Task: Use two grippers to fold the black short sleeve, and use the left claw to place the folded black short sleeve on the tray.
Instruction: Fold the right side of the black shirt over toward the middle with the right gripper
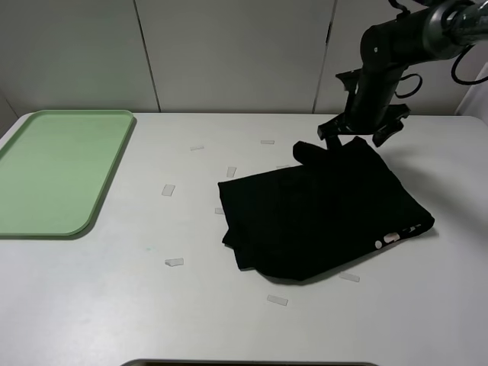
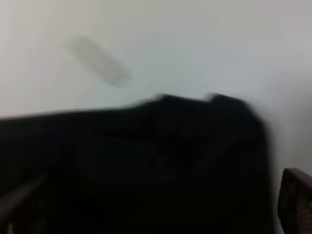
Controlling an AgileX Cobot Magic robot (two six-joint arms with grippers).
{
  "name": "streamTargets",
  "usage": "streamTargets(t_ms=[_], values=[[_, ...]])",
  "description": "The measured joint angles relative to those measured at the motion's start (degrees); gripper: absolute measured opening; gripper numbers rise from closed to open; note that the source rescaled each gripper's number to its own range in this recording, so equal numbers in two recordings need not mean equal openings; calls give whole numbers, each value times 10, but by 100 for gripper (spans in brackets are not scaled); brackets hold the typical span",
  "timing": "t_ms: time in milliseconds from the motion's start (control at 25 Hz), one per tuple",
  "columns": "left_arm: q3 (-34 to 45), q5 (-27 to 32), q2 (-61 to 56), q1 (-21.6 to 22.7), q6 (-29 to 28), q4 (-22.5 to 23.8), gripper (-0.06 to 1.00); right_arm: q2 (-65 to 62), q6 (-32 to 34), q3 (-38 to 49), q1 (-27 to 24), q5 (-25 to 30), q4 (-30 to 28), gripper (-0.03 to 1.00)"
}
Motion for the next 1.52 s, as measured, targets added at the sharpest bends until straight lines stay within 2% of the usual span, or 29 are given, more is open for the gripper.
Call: streamTargets(t_ms=[320, 440, 600, 960, 1360, 1520], values=[[0, 0, 0, 0, 0, 0, 88, 1, -7, 0, 40, -87, 61, 100], [0, 0, 0, 0, 0, 0, 88, 3, -18, 0, 45, -89, 66, 100], [0, 0, 0, 0, 0, 0, 88, 1, -49, 0, 46, -63, 59, 100], [0, 0, 0, 0, 0, 0, 88, -40, -60, -35, 46, 67, 34, 100], [0, 0, 0, 0, 0, 0, 88, -69, -60, -65, 36, 150, -15, 100], [0, 0, 0, 0, 0, 0, 88, -69, -59, -42, 18, 138, -20, 100]])
